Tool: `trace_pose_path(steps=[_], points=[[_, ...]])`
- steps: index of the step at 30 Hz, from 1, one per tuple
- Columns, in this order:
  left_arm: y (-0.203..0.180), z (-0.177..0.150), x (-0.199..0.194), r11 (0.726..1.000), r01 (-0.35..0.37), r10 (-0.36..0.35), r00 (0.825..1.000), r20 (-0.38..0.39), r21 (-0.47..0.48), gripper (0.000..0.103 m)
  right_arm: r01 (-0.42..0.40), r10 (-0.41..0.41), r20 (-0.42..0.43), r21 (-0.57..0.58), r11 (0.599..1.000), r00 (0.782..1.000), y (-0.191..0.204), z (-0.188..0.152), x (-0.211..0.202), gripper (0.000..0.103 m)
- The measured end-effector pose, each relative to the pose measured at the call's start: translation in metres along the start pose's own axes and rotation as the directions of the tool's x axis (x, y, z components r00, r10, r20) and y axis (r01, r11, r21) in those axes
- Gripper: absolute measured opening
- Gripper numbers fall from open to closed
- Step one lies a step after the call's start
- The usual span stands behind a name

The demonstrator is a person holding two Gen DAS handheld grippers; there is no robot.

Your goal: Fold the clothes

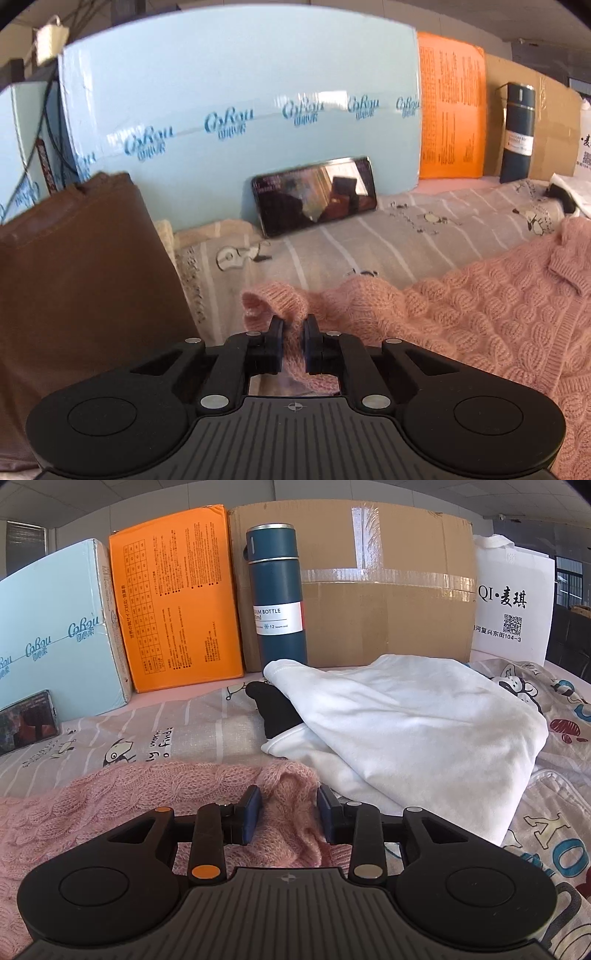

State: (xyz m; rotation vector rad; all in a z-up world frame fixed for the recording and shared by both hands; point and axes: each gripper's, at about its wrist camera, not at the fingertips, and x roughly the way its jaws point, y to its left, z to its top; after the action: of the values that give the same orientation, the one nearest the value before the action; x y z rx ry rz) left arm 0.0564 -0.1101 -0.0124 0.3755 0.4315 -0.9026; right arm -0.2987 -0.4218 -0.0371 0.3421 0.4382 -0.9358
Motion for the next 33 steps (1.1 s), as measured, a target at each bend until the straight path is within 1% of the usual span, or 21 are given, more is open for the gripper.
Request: trace_pose_path(steps=[3, 4, 5, 7, 9, 11, 12, 13, 14, 16, 18, 20, 22, 24, 25, 26, 27, 28, 29, 32, 33], points=[[0.001, 0.002, -0.017, 0.993, -0.121, 0.121, 0.992, 0.02, 0.01, 0.012, 0.001, -0.001, 0.0, 0.001, 1.0, 1.0, 0.0, 0.0, -0.001, 0.031], [0.001, 0.001, -0.018, 0.991, -0.133, 0.133, 0.991, 0.005, 0.015, 0.017, 0.0, 0.0, -0.002, 0.0, 1.0, 1.0, 0.0, 0.0, 0.0, 0.031], [0.0, -0.001, -0.016, 0.99, -0.14, 0.141, 0.99, -0.01, 0.022, 0.017, 0.0, 0.0, -0.003, 0.0, 1.0, 1.0, 0.0, 0.0, 0.0, 0.031], [0.0, -0.005, -0.011, 0.988, -0.152, 0.154, 0.987, -0.04, 0.038, 0.03, -0.001, 0.001, -0.011, 0.002, 1.0, 1.0, 0.0, 0.0, 0.001, 0.032], [0.001, -0.007, -0.011, 0.987, -0.156, 0.158, 0.986, -0.05, 0.034, 0.035, -0.001, 0.001, -0.022, 0.006, 1.0, 1.0, 0.0, 0.0, 0.003, 0.037], [0.005, -0.005, -0.021, 0.98, -0.196, 0.197, 0.98, -0.017, 0.004, 0.06, 0.0, 0.001, -0.029, 0.014, 1.0, 1.0, -0.001, 0.0, 0.004, 0.047], [0.007, -0.005, -0.03, 0.973, -0.229, 0.229, 0.973, 0.01, -0.012, 0.082, -0.002, 0.003, -0.023, 0.021, 1.0, 1.0, -0.002, 0.0, 0.003, 0.05], [0.01, -0.005, -0.04, 0.967, -0.252, 0.253, 0.967, 0.037, -0.033, 0.087, -0.01, 0.01, -0.009, 0.031, 0.999, 1.0, -0.004, 0.0, 0.0, 0.055], [0.016, -0.007, -0.052, 0.963, -0.262, 0.265, 0.963, 0.052, -0.068, 0.087, -0.025, 0.025, 0.012, 0.044, 0.999, 1.0, -0.006, 0.0, -0.003, 0.064], [0.032, -0.013, -0.075, 0.955, -0.245, 0.257, 0.965, 0.054, -0.165, 0.086, -0.061, 0.055, 0.079, 0.081, 0.995, 0.995, -0.011, 0.001, -0.015, 0.073], [0.05, -0.028, -0.101, 0.942, -0.158, 0.18, 0.983, 0.049, -0.296, 0.086, -0.096, 0.079, 0.151, 0.11, 0.989, 0.985, -0.015, 0.004, -0.03, 0.075], [0.058, -0.046, -0.117, 0.922, -0.06, 0.078, 0.996, 0.031, -0.383, 0.086, -0.123, 0.098, 0.203, 0.117, 0.985, 0.974, -0.014, 0.006, -0.047, 0.079], [0.056, -0.064, -0.124, 0.907, -0.012, 0.009, 1.0, -0.011, -0.421, 0.086, -0.163, 0.133, 0.24, 0.109, 0.981, 0.962, -0.012, 0.004, -0.065, 0.082], [0.046, -0.08, -0.127, 0.905, 0.023, -0.047, 0.998, -0.046, -0.424, 0.084, -0.207, 0.175, 0.253, 0.104, 0.973, 0.951, -0.008, 0.002, -0.08, 0.083], [0.041, -0.084, -0.128, 0.908, 0.047, -0.074, 0.996, -0.05, -0.417, 0.071, -0.228, 0.196, 0.256, 0.1, 0.969, 0.947, -0.006, 0.0, -0.087, 0.083], [0.035, -0.088, -0.127, 0.914, 0.079, -0.109, 0.993, -0.055, -0.397, 0.05, -0.246, 0.215, 0.26, 0.093, 0.965, 0.941, -0.003, -0.002, -0.094, 0.083], [0.028, -0.089, -0.126, 0.928, 0.078, -0.107, 0.993, -0.058, -0.363, 0.004, -0.263, 0.233, 0.264, 0.084, 0.961, 0.936, 0.0, -0.005, -0.101, 0.083], [0.022, -0.089, -0.125, 0.942, 0.072, -0.098, 0.993, -0.061, -0.327, 0.004, -0.276, 0.248, 0.265, 0.073, 0.958, 0.932, 0.002, -0.007, -0.108, 0.083], [0.018, -0.087, -0.127, 0.953, 0.067, -0.082, 0.996, -0.038, -0.295, 0.004, -0.286, 0.261, 0.263, 0.061, 0.956, 0.929, 0.004, -0.009, -0.114, 0.083], [0.017, -0.078, -0.133, 0.974, -0.033, 0.037, 0.999, 0.012, -0.225, 0.005, -0.312, 0.299, 0.239, 0.018, 0.95, 0.924, 0.011, -0.018, -0.131, 0.083], [0.018, -0.075, -0.131, 0.978, -0.054, 0.055, 0.998, -0.001, -0.201, 0.006, -0.329, 0.322, 0.223, -0.006, 0.944, 0.92, 0.014, -0.022, -0.136, 0.083]])
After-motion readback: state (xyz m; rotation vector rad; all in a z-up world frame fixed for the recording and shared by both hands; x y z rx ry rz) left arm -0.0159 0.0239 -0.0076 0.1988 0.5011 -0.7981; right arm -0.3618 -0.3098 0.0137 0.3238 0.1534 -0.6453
